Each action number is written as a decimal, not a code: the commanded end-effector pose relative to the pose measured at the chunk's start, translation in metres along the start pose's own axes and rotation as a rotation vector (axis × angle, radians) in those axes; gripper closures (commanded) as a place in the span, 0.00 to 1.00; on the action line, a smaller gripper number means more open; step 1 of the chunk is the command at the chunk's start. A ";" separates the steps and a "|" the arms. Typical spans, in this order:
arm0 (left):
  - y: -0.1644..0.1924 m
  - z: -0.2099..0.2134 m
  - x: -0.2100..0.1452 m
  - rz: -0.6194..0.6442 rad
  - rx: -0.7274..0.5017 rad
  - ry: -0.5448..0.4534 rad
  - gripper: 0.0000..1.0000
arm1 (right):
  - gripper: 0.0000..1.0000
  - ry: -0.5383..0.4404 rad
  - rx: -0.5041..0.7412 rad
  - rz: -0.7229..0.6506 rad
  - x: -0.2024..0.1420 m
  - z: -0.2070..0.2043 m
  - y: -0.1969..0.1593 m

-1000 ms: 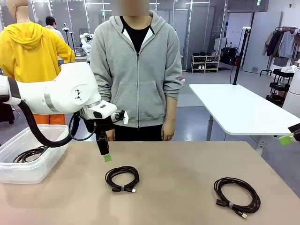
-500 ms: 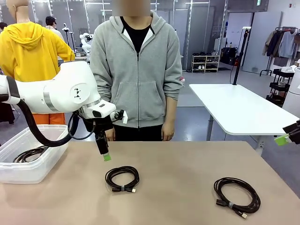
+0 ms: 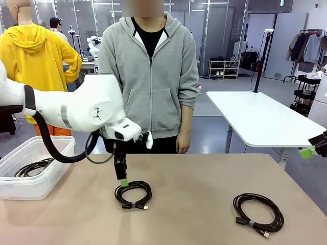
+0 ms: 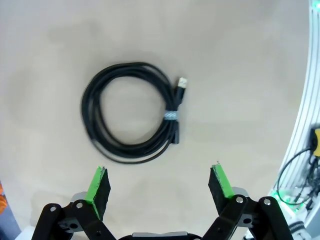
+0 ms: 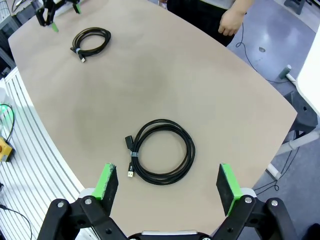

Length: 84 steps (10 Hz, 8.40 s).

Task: Organize and store the cables.
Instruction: Place the USB Extension Cable into the Organizing box.

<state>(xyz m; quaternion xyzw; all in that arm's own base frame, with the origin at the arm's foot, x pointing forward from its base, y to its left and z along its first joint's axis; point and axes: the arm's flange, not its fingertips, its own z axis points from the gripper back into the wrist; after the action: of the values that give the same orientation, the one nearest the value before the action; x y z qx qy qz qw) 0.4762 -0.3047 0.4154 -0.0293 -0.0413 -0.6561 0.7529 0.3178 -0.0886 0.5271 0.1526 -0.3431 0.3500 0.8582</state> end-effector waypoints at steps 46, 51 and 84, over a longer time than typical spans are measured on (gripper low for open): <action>-0.031 0.091 -0.234 -0.267 0.288 -0.068 0.83 | 0.00 0.016 -0.011 -0.006 0.000 -0.002 0.000; 0.014 0.112 -0.339 -0.211 0.337 -0.064 0.83 | 0.00 0.016 -0.011 -0.006 0.000 -0.002 0.000; 0.093 0.058 -0.360 -0.077 0.217 -0.049 0.00 | 0.00 0.016 -0.011 -0.006 0.000 -0.002 0.000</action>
<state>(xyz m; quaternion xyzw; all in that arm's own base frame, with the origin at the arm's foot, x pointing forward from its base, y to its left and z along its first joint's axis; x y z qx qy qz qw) 0.5140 0.0661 0.4362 0.0353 -0.1315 -0.6700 0.7298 0.3186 -0.0888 0.5261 0.1523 -0.3416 0.3500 0.8588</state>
